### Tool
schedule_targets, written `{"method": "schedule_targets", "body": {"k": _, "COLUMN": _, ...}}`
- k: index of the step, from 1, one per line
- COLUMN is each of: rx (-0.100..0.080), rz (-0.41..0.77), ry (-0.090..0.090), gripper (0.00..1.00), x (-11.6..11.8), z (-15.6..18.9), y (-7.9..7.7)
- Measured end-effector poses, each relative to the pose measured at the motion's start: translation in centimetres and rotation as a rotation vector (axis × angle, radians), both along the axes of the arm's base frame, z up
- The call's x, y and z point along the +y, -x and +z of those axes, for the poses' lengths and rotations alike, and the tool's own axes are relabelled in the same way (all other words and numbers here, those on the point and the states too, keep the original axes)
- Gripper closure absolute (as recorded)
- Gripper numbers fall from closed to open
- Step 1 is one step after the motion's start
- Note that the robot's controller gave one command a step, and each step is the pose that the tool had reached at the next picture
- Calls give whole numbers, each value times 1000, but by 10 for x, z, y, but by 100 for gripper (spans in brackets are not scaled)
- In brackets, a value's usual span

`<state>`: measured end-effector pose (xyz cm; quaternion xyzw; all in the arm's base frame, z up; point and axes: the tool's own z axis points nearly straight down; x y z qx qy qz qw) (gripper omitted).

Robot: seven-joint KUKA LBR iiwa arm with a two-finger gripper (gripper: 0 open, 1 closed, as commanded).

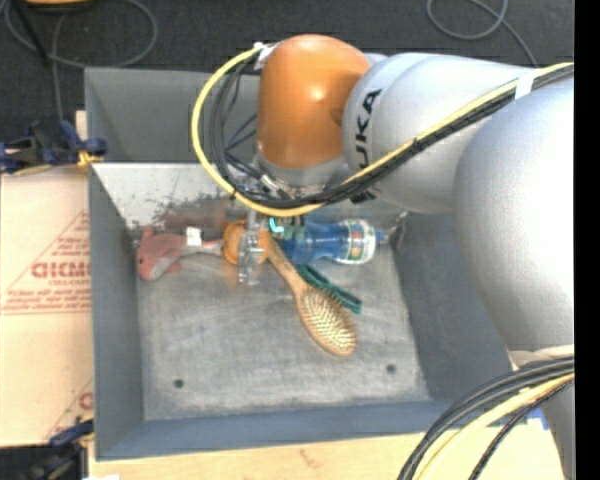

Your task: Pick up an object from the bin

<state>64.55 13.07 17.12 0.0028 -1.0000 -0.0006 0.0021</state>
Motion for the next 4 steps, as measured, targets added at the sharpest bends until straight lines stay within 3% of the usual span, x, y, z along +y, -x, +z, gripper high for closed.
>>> {"method": "schedule_targets", "body": {"k": 1, "rx": -6, "rz": -2, "ry": -1, "gripper": 0, "x": -1, "z": 5, "y": -1}}
{"method": "schedule_targets", "body": {"k": 2, "rx": -16, "rz": 43, "ry": 0, "gripper": 0, "x": -14, "z": -53, "y": -9}}
{"method": "schedule_targets", "body": {"k": 3, "rx": -22, "rz": 167, "ry": -3, "gripper": 0, "x": -27, "z": -96, "y": -7}}
{"method": "schedule_targets", "body": {"k": 4, "rx": -20, "rz": -58, "ry": -4, "gripper": 100, "x": -17, "z": -96, "y": -12}}
